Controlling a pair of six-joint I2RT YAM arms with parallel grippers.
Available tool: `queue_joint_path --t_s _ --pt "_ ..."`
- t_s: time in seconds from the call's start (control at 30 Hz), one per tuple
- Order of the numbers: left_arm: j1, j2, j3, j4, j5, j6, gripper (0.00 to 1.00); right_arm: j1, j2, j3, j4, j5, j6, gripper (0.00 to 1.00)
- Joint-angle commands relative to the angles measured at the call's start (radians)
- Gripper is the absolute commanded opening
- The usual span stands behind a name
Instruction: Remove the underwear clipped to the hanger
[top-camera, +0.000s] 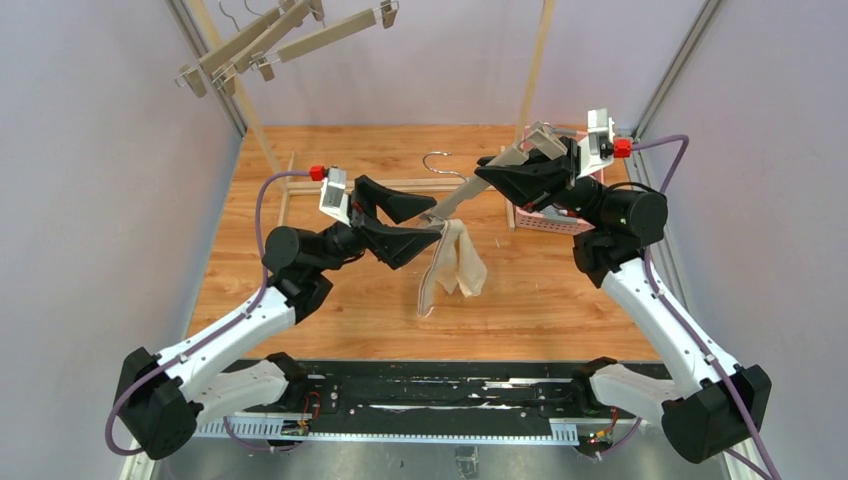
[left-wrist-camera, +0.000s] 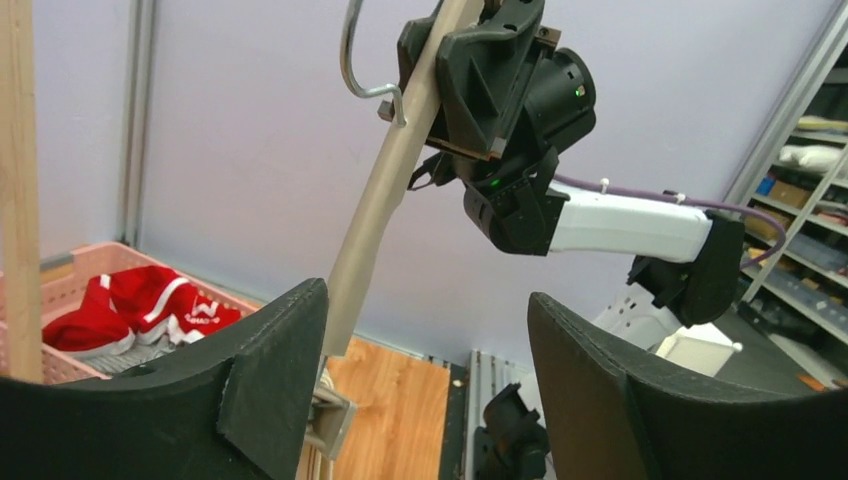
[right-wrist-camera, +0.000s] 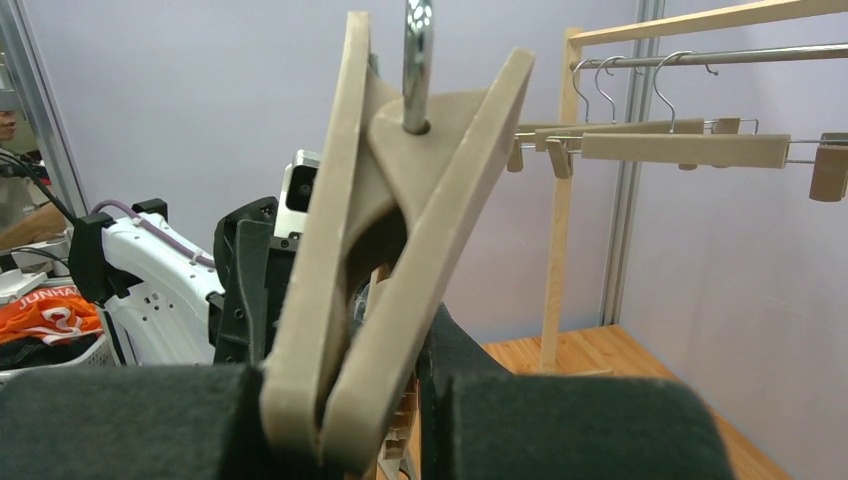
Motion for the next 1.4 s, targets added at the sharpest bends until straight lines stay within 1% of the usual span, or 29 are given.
queue_joint_path --t_s 0.0,0.07,0.23,0.5,0.67,0.77,0.83,0.97,1.13,1.17,1.2,1.23,1.3,1.33,1.37 --pt "-0.008 -0.057 -0.024 -0.147 0.032 0.130 0.78 -0.004 -0.032 0.008 0.034 0.039 -0.022 0.01" --pt "-0.008 -0.078 -0.041 -0.195 0.004 0.173 0.81 -0.002 -0.029 0.008 0.040 0.043 -0.012 0.01" --pt "-0.008 -0.094 -0.035 -0.316 -0.052 0.265 0.82 0.004 -0.019 0.007 0.069 0.038 0.013 0.01" --pt "-0.008 -0.085 -0.028 -0.337 -0.128 0.332 0.82 0.015 -0.025 0.013 0.049 0.028 0.003 0.01" --pt "-0.008 -0.071 -0.013 -0.337 -0.140 0.343 0.82 0.019 -0.033 0.009 0.027 0.029 -0.010 0.01" --pt "-0.008 -0.061 0.001 -0.337 -0.129 0.340 0.80 0.021 -0.034 0.005 0.025 0.028 -0.010 0.01" --pt "-0.008 -0.053 0.010 -0.337 -0.116 0.338 0.76 0.023 -0.033 0.006 0.021 0.031 -0.012 0.00" --pt "-0.008 -0.044 0.018 -0.315 -0.100 0.328 0.62 0.027 -0.032 0.005 0.013 0.032 -0.017 0.00" --pt "-0.008 -0.040 0.025 -0.300 -0.089 0.327 0.55 0.030 -0.031 0.006 0.002 0.030 -0.024 0.01" --pt "-0.008 -0.040 0.025 -0.296 -0.088 0.326 0.53 0.030 -0.032 0.005 -0.001 0.031 -0.025 0.01" --pt "-0.008 -0.038 0.025 -0.291 -0.087 0.322 0.48 0.031 -0.032 0.006 -0.003 0.033 -0.025 0.01" --pt "-0.008 -0.036 0.025 -0.288 -0.086 0.319 0.40 0.030 -0.034 0.006 -0.003 0.034 -0.025 0.01" --pt "-0.008 -0.033 0.022 -0.283 -0.090 0.307 0.09 0.030 -0.034 0.006 -0.005 0.035 -0.026 0.01" --pt "-0.008 -0.031 0.020 -0.279 -0.094 0.303 0.01 0.030 -0.034 0.007 -0.007 0.034 -0.027 0.01" --pt "-0.008 -0.032 0.017 -0.275 -0.094 0.301 0.00 0.030 -0.035 0.007 -0.009 0.035 -0.028 0.01"
